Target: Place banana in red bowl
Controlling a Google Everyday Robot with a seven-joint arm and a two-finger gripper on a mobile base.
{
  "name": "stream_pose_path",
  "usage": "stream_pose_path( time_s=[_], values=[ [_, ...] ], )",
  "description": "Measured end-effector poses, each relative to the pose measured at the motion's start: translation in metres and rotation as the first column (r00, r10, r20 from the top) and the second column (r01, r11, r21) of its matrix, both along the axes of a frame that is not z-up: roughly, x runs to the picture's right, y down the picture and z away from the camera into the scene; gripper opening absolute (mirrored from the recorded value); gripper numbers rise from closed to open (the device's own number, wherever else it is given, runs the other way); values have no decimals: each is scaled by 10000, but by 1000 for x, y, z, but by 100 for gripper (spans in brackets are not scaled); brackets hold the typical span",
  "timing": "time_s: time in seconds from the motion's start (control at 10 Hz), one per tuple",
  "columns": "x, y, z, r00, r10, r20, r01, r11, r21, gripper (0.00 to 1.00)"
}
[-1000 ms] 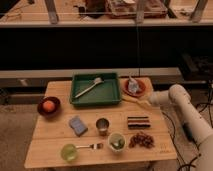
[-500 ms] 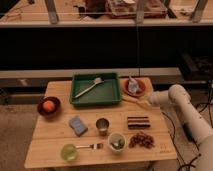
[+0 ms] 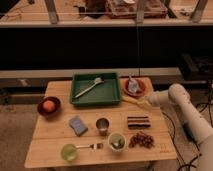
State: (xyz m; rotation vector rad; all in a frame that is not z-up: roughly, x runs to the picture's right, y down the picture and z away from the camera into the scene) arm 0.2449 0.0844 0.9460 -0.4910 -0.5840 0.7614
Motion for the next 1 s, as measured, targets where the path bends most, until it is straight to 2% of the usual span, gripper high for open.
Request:
stream_pose_path(
  time_s=[0.5,0.8,1.0],
  values=[
    [3,-2,0,10000,40,-68,-40,10000,60,0],
    [13,-8,-19,9994,-10,-335,15,9999,157,0],
    [27,-7,-30,9970,35,-779,-17,9997,232,0]
  ],
)
